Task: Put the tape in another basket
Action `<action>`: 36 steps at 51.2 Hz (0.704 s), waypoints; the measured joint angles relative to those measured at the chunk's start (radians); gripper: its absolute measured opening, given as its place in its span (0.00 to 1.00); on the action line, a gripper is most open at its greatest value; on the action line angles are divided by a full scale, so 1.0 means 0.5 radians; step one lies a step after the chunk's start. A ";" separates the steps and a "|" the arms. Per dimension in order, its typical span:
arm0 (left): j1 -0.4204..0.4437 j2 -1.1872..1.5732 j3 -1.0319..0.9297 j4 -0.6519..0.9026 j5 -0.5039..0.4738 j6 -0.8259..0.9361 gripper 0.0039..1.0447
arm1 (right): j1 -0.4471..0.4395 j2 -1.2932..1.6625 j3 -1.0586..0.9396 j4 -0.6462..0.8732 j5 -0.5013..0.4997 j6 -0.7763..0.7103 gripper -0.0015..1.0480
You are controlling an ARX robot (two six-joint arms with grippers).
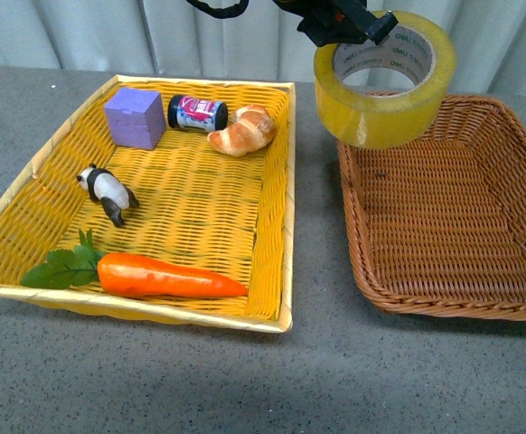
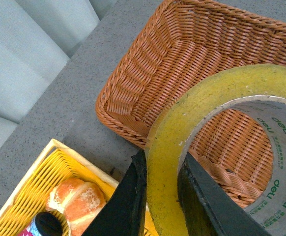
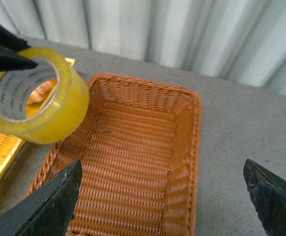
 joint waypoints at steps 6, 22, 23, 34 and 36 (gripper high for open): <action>0.003 0.000 0.000 0.000 -0.003 0.000 0.15 | 0.093 0.294 0.239 -0.076 -0.018 -0.035 0.91; -0.002 0.000 0.000 0.000 0.002 -0.001 0.15 | 0.327 0.769 0.727 -0.246 0.130 -0.032 0.91; -0.002 0.000 0.000 0.000 0.002 0.000 0.15 | 0.333 0.784 0.739 -0.246 0.140 -0.031 0.91; 0.002 0.000 0.000 0.000 -0.002 -0.001 0.15 | 0.406 1.108 0.967 -0.289 0.172 0.060 0.91; 0.002 0.000 0.000 0.000 -0.001 -0.001 0.15 | 0.407 1.147 0.991 -0.304 0.159 0.075 0.91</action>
